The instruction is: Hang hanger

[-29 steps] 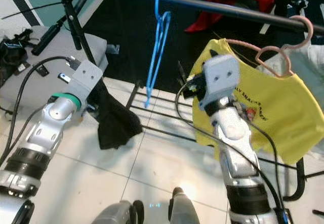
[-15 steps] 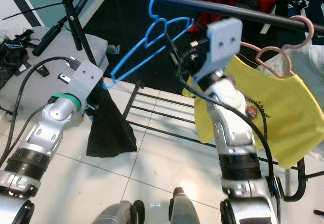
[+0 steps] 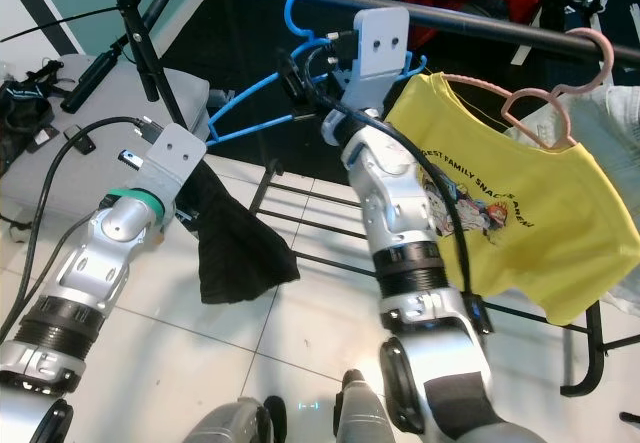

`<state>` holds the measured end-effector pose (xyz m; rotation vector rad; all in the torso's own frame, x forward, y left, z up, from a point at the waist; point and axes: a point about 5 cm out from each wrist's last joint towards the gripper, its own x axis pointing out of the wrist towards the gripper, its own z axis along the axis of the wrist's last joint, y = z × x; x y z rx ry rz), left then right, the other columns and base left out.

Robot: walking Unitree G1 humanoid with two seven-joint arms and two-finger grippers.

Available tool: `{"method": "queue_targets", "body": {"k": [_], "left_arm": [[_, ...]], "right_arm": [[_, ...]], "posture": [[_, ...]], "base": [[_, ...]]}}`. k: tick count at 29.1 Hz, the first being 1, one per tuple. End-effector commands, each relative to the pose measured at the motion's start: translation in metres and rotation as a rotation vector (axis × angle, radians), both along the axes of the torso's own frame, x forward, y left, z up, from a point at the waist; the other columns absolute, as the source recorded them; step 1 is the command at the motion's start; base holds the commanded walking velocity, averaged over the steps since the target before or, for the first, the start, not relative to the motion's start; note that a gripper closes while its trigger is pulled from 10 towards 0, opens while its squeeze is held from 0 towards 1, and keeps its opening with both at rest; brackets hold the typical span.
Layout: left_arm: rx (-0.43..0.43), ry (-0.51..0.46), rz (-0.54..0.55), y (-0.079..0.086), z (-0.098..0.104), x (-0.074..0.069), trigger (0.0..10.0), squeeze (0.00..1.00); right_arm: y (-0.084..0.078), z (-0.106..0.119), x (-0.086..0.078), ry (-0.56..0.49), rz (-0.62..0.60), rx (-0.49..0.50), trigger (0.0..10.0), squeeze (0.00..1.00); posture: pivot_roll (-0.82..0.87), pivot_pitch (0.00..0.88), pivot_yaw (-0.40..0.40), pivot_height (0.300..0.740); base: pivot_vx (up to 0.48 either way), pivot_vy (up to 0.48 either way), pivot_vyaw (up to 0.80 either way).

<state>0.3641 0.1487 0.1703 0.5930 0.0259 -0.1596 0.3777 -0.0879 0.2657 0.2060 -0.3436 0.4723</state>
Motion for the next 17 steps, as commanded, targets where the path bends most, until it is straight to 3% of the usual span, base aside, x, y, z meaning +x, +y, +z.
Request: {"method": "queue_targets", "body": {"k": [1, 6, 10, 17], "left_arm": [[0.006, -0.015, 0.011, 0.002, 0.0, -0.002, 0.0, 0.0], [0.005, -0.014, 0.013, 0.002, 0.0, -0.002, 0.0, 0.0], [0.003, -0.013, 0.014, 0.001, -0.001, -0.001, 0.0, 0.0], [0.001, -0.012, 0.012, 0.0, -0.002, -0.001, 0.0, 0.0]], "right_arm": [[0.007, 0.0, 0.001, 0.007, 0.023, 0.006, 10.0, 0.0], [0.012, -0.001, 0.003, 0.007, 0.016, -0.021, 10.0, 0.0], [0.013, -0.005, 0.016, 0.047, -0.11, -0.099, 10.0, 0.0], [0.01, -0.001, 0.023, 0.059, -0.198, -0.131, 10.0, 0.0]], "posture": [[-0.06, 0.113, 0.118, 0.74], [-0.06, 0.11, 0.116, 0.74], [-0.06, 0.105, 0.117, 0.74], [-0.07, 0.104, 0.118, 0.74]], "base": [[0.0, 0.0, 0.0], [0.0, 0.0, 0.0], [0.0, 0.0, 0.0], [0.0, 0.0, 0.0]]}}
